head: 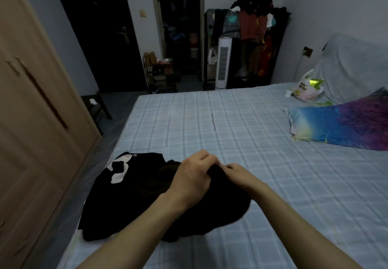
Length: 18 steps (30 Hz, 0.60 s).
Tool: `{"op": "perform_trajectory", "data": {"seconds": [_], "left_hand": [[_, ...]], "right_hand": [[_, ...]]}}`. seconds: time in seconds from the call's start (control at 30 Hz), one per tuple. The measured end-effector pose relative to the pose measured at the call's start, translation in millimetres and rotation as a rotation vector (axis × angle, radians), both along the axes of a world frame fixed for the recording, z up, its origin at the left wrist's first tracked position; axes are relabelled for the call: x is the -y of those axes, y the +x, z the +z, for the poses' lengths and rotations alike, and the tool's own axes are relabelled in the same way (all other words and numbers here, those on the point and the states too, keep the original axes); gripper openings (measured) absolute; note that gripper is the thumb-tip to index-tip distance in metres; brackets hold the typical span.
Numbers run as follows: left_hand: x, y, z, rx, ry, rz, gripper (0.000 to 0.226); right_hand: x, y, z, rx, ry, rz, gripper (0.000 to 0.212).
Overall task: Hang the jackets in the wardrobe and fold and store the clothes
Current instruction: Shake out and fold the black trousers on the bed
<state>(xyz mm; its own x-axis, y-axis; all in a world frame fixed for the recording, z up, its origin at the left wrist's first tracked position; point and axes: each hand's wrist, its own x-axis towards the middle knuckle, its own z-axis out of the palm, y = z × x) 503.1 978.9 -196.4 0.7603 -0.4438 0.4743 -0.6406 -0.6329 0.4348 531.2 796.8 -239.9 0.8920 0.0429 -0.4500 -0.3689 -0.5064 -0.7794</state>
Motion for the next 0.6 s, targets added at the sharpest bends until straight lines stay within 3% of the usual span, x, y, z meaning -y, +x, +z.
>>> {"op": "perform_trajectory", "data": {"seconds": [0.1,0.17,0.23,0.33,0.4,0.47,0.6], "left_hand": [[2,-8,-9,0.000,0.046,-0.039,0.026],[-4,-8,-14,-0.050,0.102,-0.078,0.028],[-13,-5,-15,-0.150,0.206,-0.145,0.027],[-30,1,-13,-0.352,0.486,-0.218,0.039],[-47,7,-15,-0.531,0.641,-0.183,0.053],[-67,18,-21,-0.630,0.676,-0.119,0.055],[-108,45,-25,-0.599,0.659,0.045,0.048]], "right_hand": [[-7,4,-4,-0.208,0.003,-0.001,0.069],[-11,4,-10,-0.190,-0.037,-0.001,0.032],[-14,5,-21,-0.087,-0.042,-0.033,0.013],[-22,5,-27,0.050,-0.002,-0.091,0.007],[-29,5,-26,0.158,-0.055,-0.074,0.015],[-34,5,-23,0.244,-0.118,-0.039,0.021],[-37,6,-25,0.271,-0.266,0.034,0.027]]}}
